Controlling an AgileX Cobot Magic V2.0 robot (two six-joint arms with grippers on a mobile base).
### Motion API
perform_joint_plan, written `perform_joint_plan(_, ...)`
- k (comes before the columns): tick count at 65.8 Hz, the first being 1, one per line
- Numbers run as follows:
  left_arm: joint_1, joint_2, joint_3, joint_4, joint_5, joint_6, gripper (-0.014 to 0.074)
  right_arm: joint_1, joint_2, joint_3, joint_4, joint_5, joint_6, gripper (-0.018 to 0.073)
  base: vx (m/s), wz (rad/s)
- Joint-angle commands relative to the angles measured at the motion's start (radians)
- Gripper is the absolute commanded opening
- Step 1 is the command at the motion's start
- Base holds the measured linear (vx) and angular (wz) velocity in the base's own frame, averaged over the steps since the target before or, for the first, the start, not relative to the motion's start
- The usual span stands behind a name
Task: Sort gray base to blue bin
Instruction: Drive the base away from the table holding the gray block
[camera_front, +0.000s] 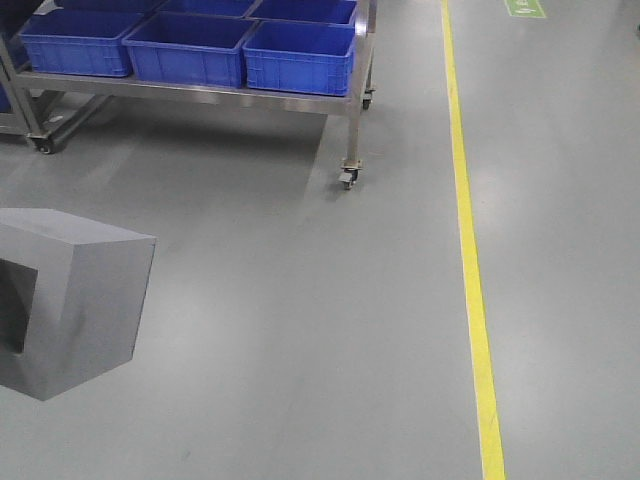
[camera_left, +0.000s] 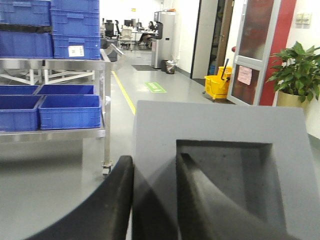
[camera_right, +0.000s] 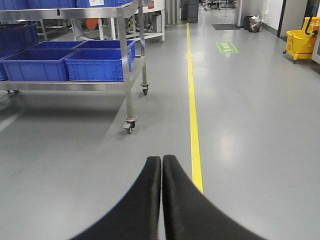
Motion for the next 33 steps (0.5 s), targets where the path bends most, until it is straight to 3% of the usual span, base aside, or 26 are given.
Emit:
perform_joint_plan(1,-0.004,0.001,-0.027,-0.012,-0.109,-0.006,-0.0006,0.000,-0.002,0.001,-0.004,-0.075,-0.006,-0.0005,0.18,-0.18)
perform_joint_plan(33,-0.004,0.001,-0.027,-0.012,-0.109,-0.006,-0.0006,0.000,-0.002,0.001,-0.004,-0.075,-0.006,-0.0005,0.25,0.05)
